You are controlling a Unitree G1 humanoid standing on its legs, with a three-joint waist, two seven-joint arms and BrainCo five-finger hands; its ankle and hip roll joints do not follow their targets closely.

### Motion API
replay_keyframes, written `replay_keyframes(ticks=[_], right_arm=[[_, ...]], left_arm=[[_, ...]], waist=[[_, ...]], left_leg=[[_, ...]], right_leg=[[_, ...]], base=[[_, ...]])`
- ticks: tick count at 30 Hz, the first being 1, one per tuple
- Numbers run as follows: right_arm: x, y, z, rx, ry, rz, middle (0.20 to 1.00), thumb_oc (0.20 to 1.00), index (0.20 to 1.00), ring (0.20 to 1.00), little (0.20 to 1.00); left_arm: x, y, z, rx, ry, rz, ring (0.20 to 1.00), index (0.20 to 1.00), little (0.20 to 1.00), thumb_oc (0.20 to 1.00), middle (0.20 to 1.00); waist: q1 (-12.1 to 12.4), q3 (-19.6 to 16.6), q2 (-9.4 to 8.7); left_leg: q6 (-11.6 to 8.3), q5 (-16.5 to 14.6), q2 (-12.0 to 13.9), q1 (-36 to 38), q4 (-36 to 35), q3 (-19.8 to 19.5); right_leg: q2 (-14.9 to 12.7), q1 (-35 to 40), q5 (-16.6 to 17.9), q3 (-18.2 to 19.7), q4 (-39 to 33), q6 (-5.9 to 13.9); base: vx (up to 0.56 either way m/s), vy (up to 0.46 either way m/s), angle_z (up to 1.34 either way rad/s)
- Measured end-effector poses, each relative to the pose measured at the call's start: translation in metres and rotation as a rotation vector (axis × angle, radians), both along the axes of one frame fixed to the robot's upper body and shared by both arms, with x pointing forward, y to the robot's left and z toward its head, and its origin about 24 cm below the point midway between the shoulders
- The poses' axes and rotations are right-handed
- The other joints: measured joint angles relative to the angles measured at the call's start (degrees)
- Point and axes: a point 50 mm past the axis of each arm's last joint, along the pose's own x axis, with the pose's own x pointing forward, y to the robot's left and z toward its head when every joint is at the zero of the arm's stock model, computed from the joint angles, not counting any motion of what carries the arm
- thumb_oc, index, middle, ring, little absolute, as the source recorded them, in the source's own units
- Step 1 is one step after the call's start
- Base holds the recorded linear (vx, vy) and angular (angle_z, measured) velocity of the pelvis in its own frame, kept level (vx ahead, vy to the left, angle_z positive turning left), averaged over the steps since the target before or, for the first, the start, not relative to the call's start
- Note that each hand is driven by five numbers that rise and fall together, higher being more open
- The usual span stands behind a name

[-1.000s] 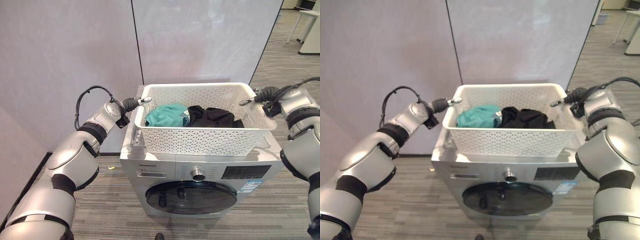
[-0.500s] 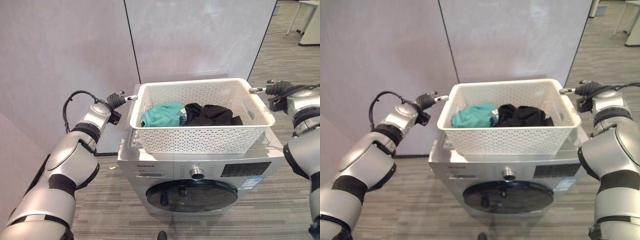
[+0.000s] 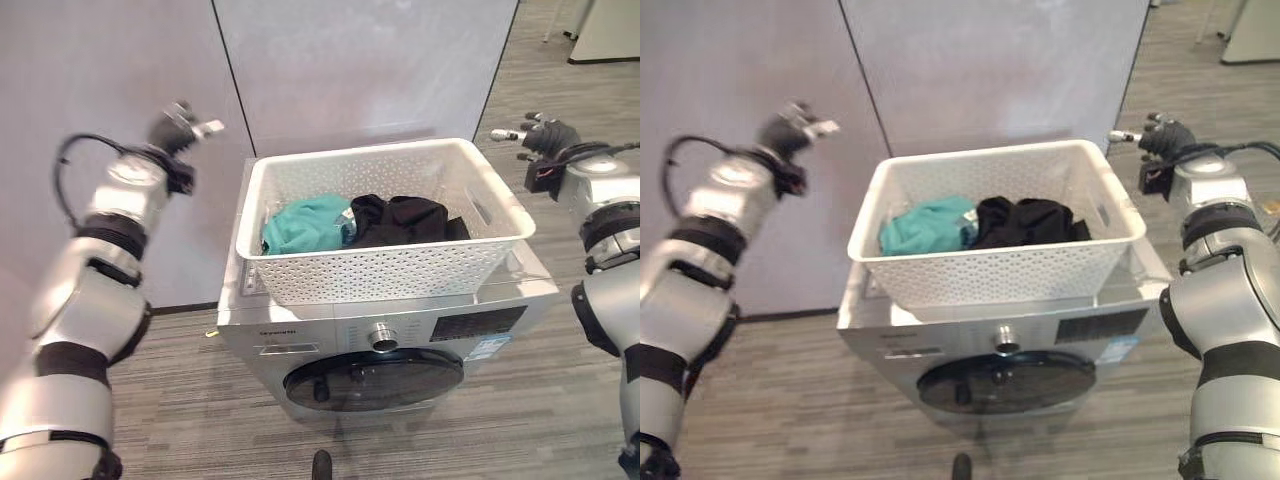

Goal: Grab the laundry basket,head to the washer,open it,put in the laundry and shut it.

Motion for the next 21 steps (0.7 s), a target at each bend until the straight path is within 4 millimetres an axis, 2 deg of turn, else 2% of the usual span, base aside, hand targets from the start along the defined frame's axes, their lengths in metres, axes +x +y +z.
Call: replay_keyframes(ticks=[1, 2, 5, 6, 7, 10, 11, 12, 13, 14, 15, 17, 19, 20, 21], right_arm=[[-0.004, -0.007, 0.003, 0.046, -0.063, -0.005, 1.0, 1.0, 1.0, 1.0, 1.0], [-0.01, -0.015, 0.004, 0.066, -0.099, -0.014, 1.0, 1.0, 1.0, 1.0, 1.0], [-0.033, -0.046, -0.011, 0.102, -0.163, -0.076, 1.0, 1.0, 1.0, 1.0, 1.0], [-0.038, -0.053, -0.016, 0.103, -0.153, -0.097, 1.0, 1.0, 1.0, 1.0, 1.0], [-0.056, -0.067, -0.029, 0.118, -0.18, -0.129, 1.0, 1.0, 1.0, 1.0, 1.0], [-0.084, -0.085, -0.056, 0.139, -0.197, -0.188, 1.0, 1.0, 1.0, 1.0, 1.0], [-0.087, -0.085, -0.058, 0.142, -0.202, -0.189, 1.0, 1.0, 1.0, 1.0, 1.0], [-0.107, -0.089, -0.066, 0.149, -0.252, -0.196, 1.0, 1.0, 1.0, 1.0, 1.0], [-0.124, -0.091, -0.076, 0.157, -0.29, -0.219, 1.0, 1.0, 1.0, 1.0, 1.0], [-0.139, -0.095, -0.102, 0.181, -0.239, -0.273, 1.0, 1.0, 1.0, 1.0, 1.0], [-0.152, -0.088, -0.111, 0.179, -0.241, -0.247, 1.0, 1.0, 1.0, 1.0, 1.0], [-0.182, -0.074, -0.138, 0.217, -0.205, -0.201, 1.0, 1.0, 1.0, 1.0, 1.0], [-0.198, -0.073, -0.164, 0.252, -0.13, -0.232, 1.0, 1.0, 1.0, 1.0, 1.0], [-0.206, -0.072, -0.17, 0.225, -0.089, -0.221, 1.0, 1.0, 1.0, 1.0, 1.0], [-0.216, -0.075, -0.182, 0.213, -0.026, -0.234, 1.0, 1.0, 1.0, 1.0, 1.0]], left_arm=[[-0.008, 0.017, 0.012, -0.067, -0.063, 0.037, 1.0, 1.0, 1.0, 1.0, 1.0], [-0.012, 0.022, 0.018, -0.09, -0.101, 0.042, 1.0, 1.0, 1.0, 1.0, 1.0], [-0.026, 0.023, 0.028, -0.077, -0.217, -0.002, 1.0, 1.0, 1.0, 1.0, 1.0], [-0.028, 0.024, 0.027, -0.069, -0.229, -0.004, 1.0, 1.0, 1.0, 1.0, 1.0], [-0.04, 0.023, 0.029, -0.053, -0.288, -0.026, 1.0, 1.0, 1.0, 1.0, 1.0], [-0.058, 0.032, 0.022, -0.054, -0.355, -0.018, 1.0, 1.0, 1.0, 1.0, 1.0], [-0.06, 0.033, 0.022, -0.056, -0.361, -0.017, 1.0, 1.0, 1.0, 1.0, 1.0], [-0.077, 0.04, 0.019, -0.074, -0.416, -0.009, 1.0, 1.0, 1.0, 1.0, 1.0], [-0.095, 0.053, 0.01, -0.08, -0.454, 0.025, 1.0, 1.0, 1.0, 1.0, 1.0], [-0.109, 0.082, -0.01, -0.101, -0.422, 0.158, 1.0, 1.0, 1.0, 1.0, 1.0], [-0.125, 0.094, -0.017, -0.1, -0.429, 0.202, 1.0, 1.0, 1.0, 1.0, 1.0], [-0.174, 0.135, -0.052, -0.129, -0.403, 0.387, 1.0, 1.0, 1.0, 1.0, 1.0], [-0.208, 0.168, -0.101, -0.248, -0.318, 0.608, 1.0, 1.0, 1.0, 1.0, 1.0], [-0.225, 0.174, -0.121, -0.286, -0.293, 0.669, 1.0, 1.0, 1.0, 1.0, 1.0], [-0.241, 0.178, -0.156, -0.375, -0.22, 0.762, 1.0, 1.0, 1.0, 1.0, 1.0]], waist=[[-0.04, 0.61, 0.02], [-0.12, 0.87, 0.05], [0.13, 1.28, -0.15], [0.13, 1.31, -0.13], [0.39, 1.53, -0.13], [0.33, 1.75, -0.09], [0.33, 1.76, -0.1], [0.32, 2.23, -0.1], [0.23, 2.64, -0.23], [-0.09, 2.86, -0.46], [-0.12, 3.01, -0.65], [-0.24, 3.5, -1.03], [0.12, 3.86, -1.71], [0.42, 3.94, -1.53], [1.6, 4.39, -1.51]], left_leg=[[0.0, 0.0, 0.1, 0.46, 0.0, 0.59], [-0.01, 0.0, 0.12, 0.58, 0.0, 0.56], [-0.02, -0.04, 0.15, 0.98, -0.02, 0.48], [0.06, -0.12, 0.17, 1.04, -0.03, 0.45], [0.05, -0.17, 0.24, 1.12, -0.04, 0.52], [-0.02, -0.79, 0.32, 1.45, -0.05, 0.4], [-0.02, -0.79, 0.33, 1.43, -0.04, 0.39], [-0.06, -0.85, 0.31, 1.37, -0.05, 0.33], [-0.05, -0.92, 0.21, 1.49, -0.05, 0.16], [0.12, -1.05, 0.24, 1.64, -0.04, -0.06], [0.06, -1.09, 0.24, 1.54, -0.04, -0.18], [-0.29, -1.34, 0.1, 1.81, -0.03, -0.59], [-0.54, -1.62, -0.03, 2.38, -0.04, -0.98], [-0.59, -1.67, -0.14, 2.21, -0.04, -1.2], [-0.59, -1.68, -0.02, 1.91, -0.04, -1.94]], right_leg=[[0.02, 0.28, 0.0, 0.45, 0.02, 0.0], [0.08, 0.56, 0.0, 0.43, 0.01, 0.0], [0.15, 0.78, 0.0, 0.37, -0.01, -0.01], [0.18, 0.84, -0.01, 0.36, -0.02, -0.02], [0.25, 0.86, -0.02, 0.42, 0.04, -0.02], [0.39, 1.11, -0.17, 0.44, 0.07, -0.31], [0.4, 1.08, -0.2, 0.45, 0.09, -0.27], [0.39, 1.05, -0.28, 0.41, 0.07, -0.33], [0.34, 1.26, -0.25, 0.4, -0.02, -0.54], [0.52, 1.83, -0.28, 0.29, -0.36, -0.67], [0.53, 1.7, -0.34, 0.26, -0.4, -0.67], [0.48, 2.26, -0.36, 0.24, -0.97, -0.77], [0.48, 3.25, -0.62, -0.2, -1.58, -0.77], [0.38, 3.12, -0.85, -0.68, -1.6, -1.14], [0.56, 2.88, -0.43, -1.13, -1.59, -1.88]], base=[[-0.01, -0.02, -0.13], [-0.01, -0.032, -0.07], [0.0, -0.007, 0.01], [0.01, -0.036, -0.04], [0.01, -0.036, -0.03], [0.01, -0.05, -0.03], [0.04, -0.043, -0.01], [0.01, -0.052, 0.01], [0.02, -0.098, 0.05], [-0.02, -0.155, 0.05], [0.0, -0.13, 0.06], [0.0, -0.08, 0.04], [-0.01, -0.067, 0.12], [-0.05, -0.102, 0.23], [-0.05, -0.085, 0.27]])
